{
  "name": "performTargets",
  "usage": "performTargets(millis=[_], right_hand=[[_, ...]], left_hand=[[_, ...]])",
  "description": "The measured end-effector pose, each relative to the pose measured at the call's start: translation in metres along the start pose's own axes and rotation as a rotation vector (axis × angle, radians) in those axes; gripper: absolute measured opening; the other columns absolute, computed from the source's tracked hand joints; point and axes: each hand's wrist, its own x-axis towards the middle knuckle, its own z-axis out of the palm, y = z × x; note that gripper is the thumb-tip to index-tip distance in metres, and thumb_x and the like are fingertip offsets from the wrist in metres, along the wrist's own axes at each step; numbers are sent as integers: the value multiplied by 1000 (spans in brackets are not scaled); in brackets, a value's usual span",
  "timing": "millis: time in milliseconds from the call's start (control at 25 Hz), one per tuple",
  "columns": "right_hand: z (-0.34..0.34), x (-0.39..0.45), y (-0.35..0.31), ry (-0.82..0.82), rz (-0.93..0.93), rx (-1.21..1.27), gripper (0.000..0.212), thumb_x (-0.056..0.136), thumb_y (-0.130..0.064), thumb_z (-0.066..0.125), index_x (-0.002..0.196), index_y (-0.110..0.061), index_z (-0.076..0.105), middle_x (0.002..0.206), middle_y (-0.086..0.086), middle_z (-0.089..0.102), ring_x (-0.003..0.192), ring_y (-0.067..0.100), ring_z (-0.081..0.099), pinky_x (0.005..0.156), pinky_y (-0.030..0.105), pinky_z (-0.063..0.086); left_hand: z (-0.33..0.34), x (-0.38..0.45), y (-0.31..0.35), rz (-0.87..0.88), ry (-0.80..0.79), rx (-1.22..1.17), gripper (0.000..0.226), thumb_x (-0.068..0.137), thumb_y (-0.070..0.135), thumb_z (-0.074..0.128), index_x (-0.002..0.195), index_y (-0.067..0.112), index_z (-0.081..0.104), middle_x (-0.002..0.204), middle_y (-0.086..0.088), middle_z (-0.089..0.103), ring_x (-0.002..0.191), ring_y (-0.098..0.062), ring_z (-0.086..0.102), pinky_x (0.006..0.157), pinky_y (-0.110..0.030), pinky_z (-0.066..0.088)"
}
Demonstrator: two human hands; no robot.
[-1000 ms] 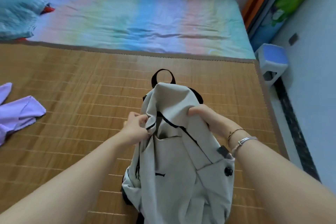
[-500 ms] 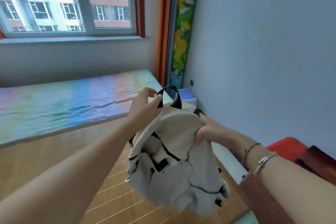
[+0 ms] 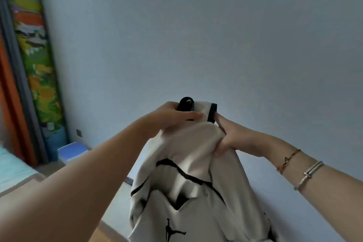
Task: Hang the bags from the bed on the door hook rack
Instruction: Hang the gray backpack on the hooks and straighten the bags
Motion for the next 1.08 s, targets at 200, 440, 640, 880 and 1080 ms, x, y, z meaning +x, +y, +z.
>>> performTargets(millis=[200,440,640,880,1080], right_hand=[[-146,-102,81,174,204,152,86,68,-9,79,129,-51,36,120,0,66,109,23,66,88,47,55],[-267,-250,163,820,244,485,29,84,-30,57,110,-22,68,105,5,67,80,22,63,71,36,56],[-321,-346,182,1300,432,-92,40,80,-10,57,77,-47,71,122,-22,49,121,8,43,88,15,35],[-350,-412,157,1569,467,-48,33,82,-7,55,89,-33,73,100,-14,73,95,-6,66,80,12,49],[-343,-499,126,1968,506,-244,23,94,-2,44,89,-19,59,100,0,57,83,5,55,66,5,43]], left_hand=[[156,91,103,160,-185,-88,36,72,31,77,102,12,69,96,-8,72,81,-22,68,77,-31,55],[322,151,221,462,-554,-109,21,77,26,74,96,22,68,92,-1,69,82,-19,66,78,-32,54],[438,157,313,717,-888,-183,17,80,21,72,97,21,68,91,0,69,82,-17,66,76,-28,54],[532,131,401,880,-1161,-483,8,84,18,67,92,16,65,83,5,69,75,-11,66,69,-23,53],[613,59,456,940,-1352,-741,17,86,17,64,98,28,67,93,11,74,89,-9,70,78,-23,54]])
